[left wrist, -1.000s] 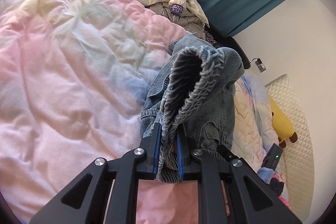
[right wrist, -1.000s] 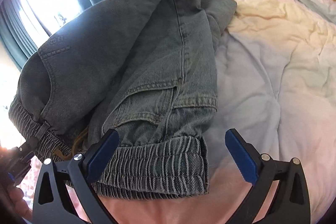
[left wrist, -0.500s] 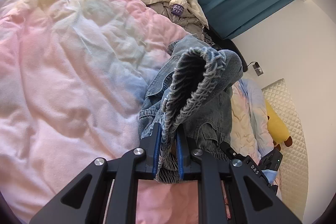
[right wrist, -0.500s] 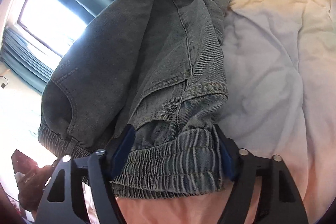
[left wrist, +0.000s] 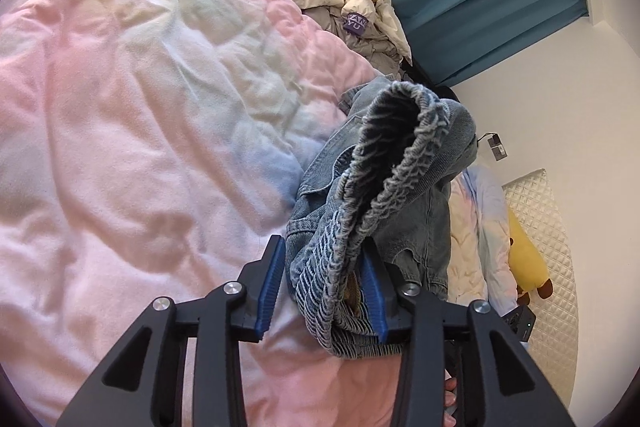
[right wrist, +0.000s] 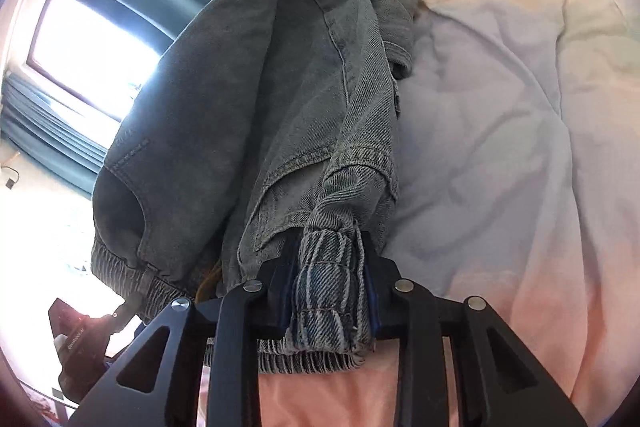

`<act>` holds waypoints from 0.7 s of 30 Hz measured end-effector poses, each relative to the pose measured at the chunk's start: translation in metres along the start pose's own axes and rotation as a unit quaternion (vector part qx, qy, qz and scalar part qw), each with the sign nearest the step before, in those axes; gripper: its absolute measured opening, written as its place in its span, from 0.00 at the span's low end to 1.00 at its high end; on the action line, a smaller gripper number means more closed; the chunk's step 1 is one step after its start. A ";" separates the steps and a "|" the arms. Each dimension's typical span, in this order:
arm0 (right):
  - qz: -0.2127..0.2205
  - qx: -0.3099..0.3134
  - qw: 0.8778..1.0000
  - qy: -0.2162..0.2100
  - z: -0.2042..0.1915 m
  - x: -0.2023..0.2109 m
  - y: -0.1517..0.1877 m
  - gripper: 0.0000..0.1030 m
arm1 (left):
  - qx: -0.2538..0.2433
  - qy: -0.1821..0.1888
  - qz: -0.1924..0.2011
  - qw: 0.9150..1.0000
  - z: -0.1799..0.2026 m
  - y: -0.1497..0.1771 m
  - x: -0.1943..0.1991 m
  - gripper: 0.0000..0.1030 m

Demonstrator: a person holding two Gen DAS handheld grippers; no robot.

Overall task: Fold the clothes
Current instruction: 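Grasp the jeans leg cuff with the right tool while the left holds the waistband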

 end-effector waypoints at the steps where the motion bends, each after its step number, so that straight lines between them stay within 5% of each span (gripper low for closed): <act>1: 0.003 -0.002 1.000 -0.008 -0.003 0.003 0.000 0.27 | -0.006 0.008 0.007 1.000 0.003 -0.001 0.002 0.37; 9: -0.004 -0.052 0.998 -0.027 0.000 0.012 0.004 0.29 | -0.065 0.043 0.063 0.995 0.029 -0.018 0.018 0.38; 21: -0.024 -0.059 0.997 -0.034 -0.002 0.008 0.012 0.31 | -0.145 -0.006 0.048 0.988 0.052 -0.031 -0.010 0.38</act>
Point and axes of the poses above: each gripper's, at about its wrist camera, not at the fingertips, and x roughly against the way its jaws point, z to its right, y to its underside, the point moved 9 cm from there along -x, roughly the way its jaws point, and after that the axes turned 3 degrees about x, right-handed, at the moved point
